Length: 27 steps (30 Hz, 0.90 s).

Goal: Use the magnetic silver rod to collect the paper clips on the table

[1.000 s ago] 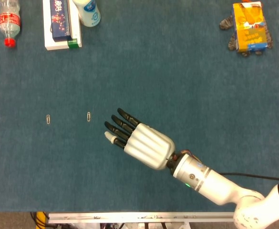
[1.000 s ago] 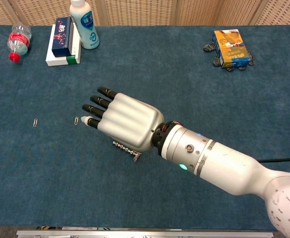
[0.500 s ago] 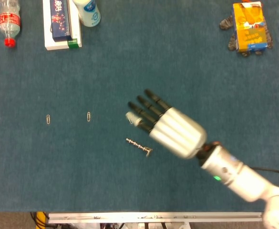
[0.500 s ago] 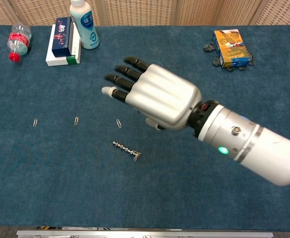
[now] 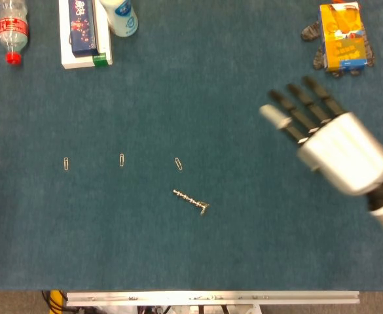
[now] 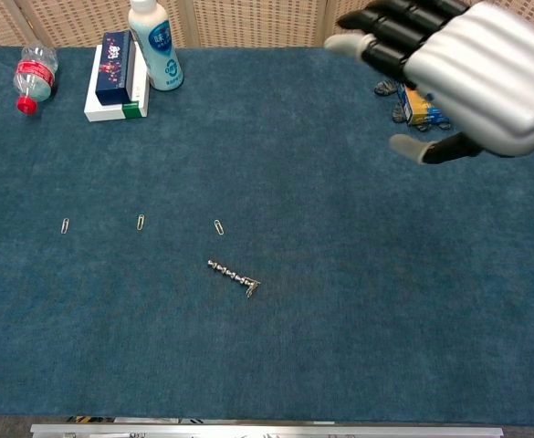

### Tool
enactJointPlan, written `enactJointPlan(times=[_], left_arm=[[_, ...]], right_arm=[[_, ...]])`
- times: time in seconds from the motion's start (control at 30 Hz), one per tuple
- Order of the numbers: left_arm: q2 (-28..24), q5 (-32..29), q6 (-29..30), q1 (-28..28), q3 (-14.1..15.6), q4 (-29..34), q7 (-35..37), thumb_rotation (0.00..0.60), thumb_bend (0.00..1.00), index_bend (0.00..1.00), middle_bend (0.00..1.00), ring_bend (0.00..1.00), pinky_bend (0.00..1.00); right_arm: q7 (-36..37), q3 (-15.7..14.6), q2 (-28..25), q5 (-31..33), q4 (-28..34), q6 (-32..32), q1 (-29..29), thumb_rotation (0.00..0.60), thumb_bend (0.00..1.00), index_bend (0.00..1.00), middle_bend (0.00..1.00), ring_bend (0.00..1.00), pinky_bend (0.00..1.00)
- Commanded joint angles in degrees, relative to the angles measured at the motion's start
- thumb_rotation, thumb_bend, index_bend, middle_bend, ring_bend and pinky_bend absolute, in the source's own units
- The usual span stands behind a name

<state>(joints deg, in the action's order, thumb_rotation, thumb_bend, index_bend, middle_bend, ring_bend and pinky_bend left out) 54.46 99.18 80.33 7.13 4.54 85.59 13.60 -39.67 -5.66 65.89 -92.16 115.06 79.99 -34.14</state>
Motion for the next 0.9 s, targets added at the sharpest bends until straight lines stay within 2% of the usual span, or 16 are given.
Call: enactJointPlan(times=[0.03,0.4,0.8,0.9], left_arm=[[-0.7,2.5,-1.6,2.1,1.0,1.0,1.5,0.600,0.17,0.45,0.11,0.06,0.10],[-0.9,9.2,-4.8,8.3,3.5,1.3,8.8,0.600,0.17,0.45,0.09,0.04,0.10],[0.0,9.8,-11.5,14.6,4.0,4.6,8.8,0.600,0.18,0.45,0.04,0.01,0.10],[0.2,10.1,-13.7,16.1,4.6,5.6,8.5,0.600,0.26,0.45,0.03,0.00,0.09]], right_arm=[[3.9,-0.5,-3.1,-2.2,-1.3,2.4,2.8,0.600,0.24,0.07,0.07,0.00,0.00],[13.2,0.8,-8.0,-4.4,-5.0,7.8,9.3,0.600,0.24,0.09,0.07,0.00,0.00],[19.0,3.5,-9.7,-4.7,-7.0,10.5,13.6,0.600,0.24,0.10,0.07,0.00,0.00],[19.7,4.2,-10.0,-5.0,-7.2,10.8,14.5,0.600,0.24,0.10,0.07,0.00,0.00]])
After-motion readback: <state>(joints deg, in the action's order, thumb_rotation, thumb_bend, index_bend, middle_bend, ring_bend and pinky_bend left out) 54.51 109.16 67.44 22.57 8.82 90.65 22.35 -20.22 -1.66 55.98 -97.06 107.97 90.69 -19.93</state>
